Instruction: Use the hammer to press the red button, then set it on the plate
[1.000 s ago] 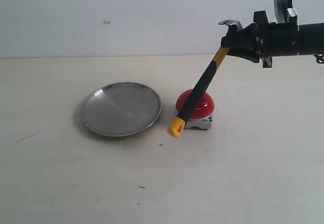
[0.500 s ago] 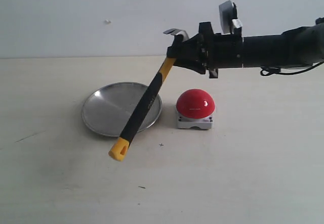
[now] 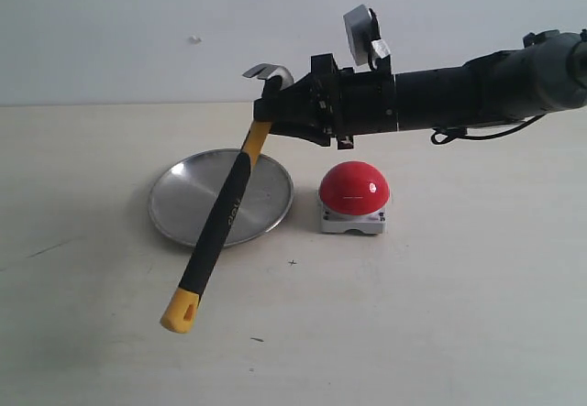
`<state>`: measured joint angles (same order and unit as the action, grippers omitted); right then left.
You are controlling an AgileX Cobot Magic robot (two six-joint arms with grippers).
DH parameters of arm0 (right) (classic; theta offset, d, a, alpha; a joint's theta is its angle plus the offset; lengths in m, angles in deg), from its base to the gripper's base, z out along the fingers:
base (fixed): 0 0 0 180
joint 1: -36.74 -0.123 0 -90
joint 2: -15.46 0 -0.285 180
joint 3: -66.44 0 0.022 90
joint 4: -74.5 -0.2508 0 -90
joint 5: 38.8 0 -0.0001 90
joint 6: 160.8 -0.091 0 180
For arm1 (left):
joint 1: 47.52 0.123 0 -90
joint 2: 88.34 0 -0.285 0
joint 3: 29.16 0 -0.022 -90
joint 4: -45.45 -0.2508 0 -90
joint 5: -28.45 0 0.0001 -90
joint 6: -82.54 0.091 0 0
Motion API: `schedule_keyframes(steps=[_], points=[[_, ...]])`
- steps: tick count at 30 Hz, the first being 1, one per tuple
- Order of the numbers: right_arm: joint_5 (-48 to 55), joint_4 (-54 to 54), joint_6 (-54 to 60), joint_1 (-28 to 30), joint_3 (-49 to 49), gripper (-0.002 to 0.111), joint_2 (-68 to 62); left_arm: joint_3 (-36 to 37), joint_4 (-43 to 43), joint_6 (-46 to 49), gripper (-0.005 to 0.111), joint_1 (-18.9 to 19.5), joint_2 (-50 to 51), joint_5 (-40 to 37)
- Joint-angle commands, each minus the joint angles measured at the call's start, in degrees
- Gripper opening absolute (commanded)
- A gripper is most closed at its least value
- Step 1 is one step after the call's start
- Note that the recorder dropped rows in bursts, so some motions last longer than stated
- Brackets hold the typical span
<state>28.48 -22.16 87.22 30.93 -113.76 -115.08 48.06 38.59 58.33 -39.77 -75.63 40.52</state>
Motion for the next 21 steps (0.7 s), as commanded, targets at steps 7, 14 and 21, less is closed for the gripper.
schedule_keyframes(steps=[7,14,21], points=[[2.68,-3.28,0.96,-0.14,-0.13,0.0,1.44,0.0,-0.06,-0.02,0.0,0.17,-0.31,0.08],[2.68,-3.28,0.96,-0.14,-0.13,0.0,1.44,0.0,-0.06,-5.66,0.0,0.17,-0.31,3.45],[2.68,-3.28,0.96,-0.14,-0.13,0.0,1.44,0.0,-0.06,-6.53,0.0,0.17,0.1,9.66]])
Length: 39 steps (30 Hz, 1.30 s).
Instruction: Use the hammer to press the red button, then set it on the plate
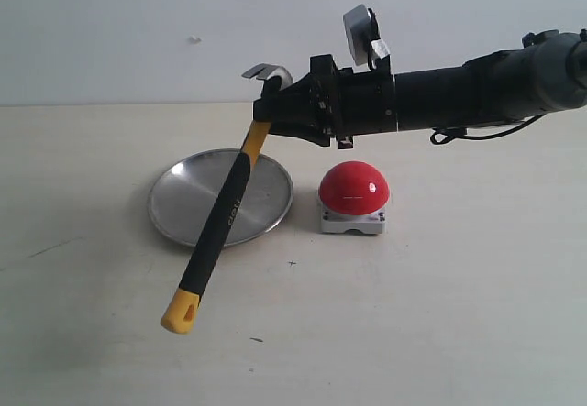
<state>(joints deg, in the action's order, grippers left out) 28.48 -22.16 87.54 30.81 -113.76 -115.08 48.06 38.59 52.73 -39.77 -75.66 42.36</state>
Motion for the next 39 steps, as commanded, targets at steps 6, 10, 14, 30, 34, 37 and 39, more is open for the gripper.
schedule_keyframes(steps=[6,10,14,30,34,37,39], points=[[2.68,-3.28,0.65,-0.02,-0.13,0.0,1.44,-13.29,-9.32,-3.85,0.0,0.17,19.75,2.32],[2.68,-3.28,0.65,-0.02,-0.13,0.0,1.44,-26.61,-36.94,-24.95,0.0,0.17,42.67,-6.23],[2.68,-3.28,0.65,-0.02,-0.13,0.0,1.44,-35.2,-71.8,-53.78,0.0,-1.48,60.18,-5.27],[2.68,-3.28,0.88,-0.02,-0.13,0.0,1.44,-48.02,-75.39,-29.78,0.0,-1.37,74.41,-38.66],[2.68,-3.28,1.04,-0.02,-0.13,0.0,1.44,-55.96,-41.83,5.82,0.0,-2.42,78.66,-53.25],[2.68,-3.28,1.04,-0.02,-0.13,0.0,1.44,-61.87,-12.85,23.88,0.0,-2.42,81.85,-61.74],[2.68,-3.28,0.67,-0.02,-0.13,0.0,1.44,-62.74,6.25,36.93,0.0,-2.93,82.19,-61.78]])
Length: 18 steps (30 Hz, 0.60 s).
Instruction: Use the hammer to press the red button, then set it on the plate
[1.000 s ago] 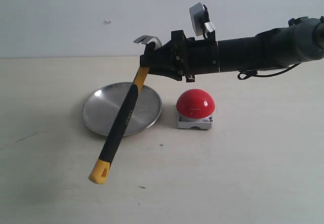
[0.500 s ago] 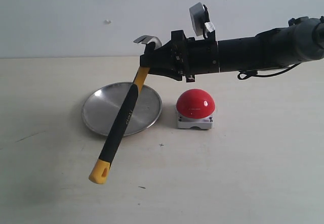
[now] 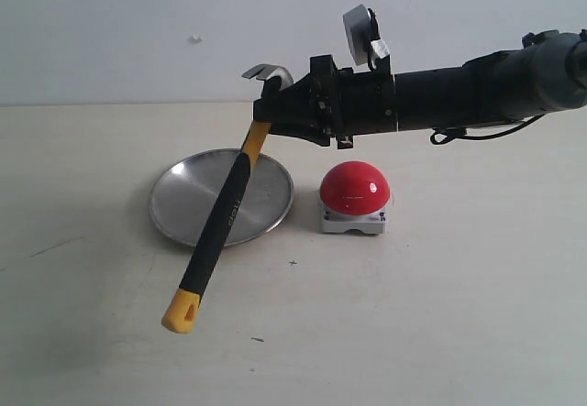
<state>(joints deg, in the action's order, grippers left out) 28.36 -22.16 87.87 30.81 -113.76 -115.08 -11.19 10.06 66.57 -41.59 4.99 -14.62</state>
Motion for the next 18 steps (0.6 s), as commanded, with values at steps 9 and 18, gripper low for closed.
schedule_keyframes(steps=[9,18], points=[[2.8,-3.28,0.45,-0.02,-0.13,0.0,1.44,-1.06,64.71,46.99,0.009,-15.82,3.0,0.38],[2.8,-3.28,0.45,-0.02,-0.13,0.0,1.44,-1.06,67.75,46.83,0.064,-25.89,4.39,1.43]])
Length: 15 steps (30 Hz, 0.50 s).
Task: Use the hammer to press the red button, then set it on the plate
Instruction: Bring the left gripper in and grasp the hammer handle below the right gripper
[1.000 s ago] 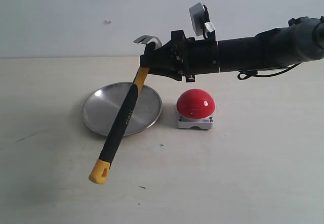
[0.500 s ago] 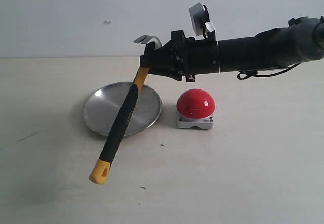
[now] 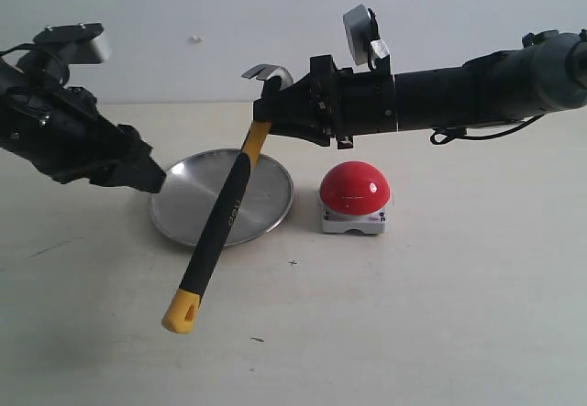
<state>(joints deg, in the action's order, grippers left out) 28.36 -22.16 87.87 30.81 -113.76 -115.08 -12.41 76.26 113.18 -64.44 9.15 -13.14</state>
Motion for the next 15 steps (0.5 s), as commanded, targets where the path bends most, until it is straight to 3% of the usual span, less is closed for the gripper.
schedule_keyframes(steps=[1,6,15], points=[[2.8,-3.28,0.45,-0.02,-0.13,0.0,1.44,0.15,1.54,0.22,0.064,-3.69,0.24,-0.18],[2.8,-3.28,0.66,-0.02,-0.13,0.0,1.44,0.15,1.38,0.22,0.064,-6.34,0.24,-0.15],[2.8,-3.28,0.9,-0.02,-0.13,0.0,1.44,0.15,2.39,0.32,0.064,-6.93,0.76,-0.15]])
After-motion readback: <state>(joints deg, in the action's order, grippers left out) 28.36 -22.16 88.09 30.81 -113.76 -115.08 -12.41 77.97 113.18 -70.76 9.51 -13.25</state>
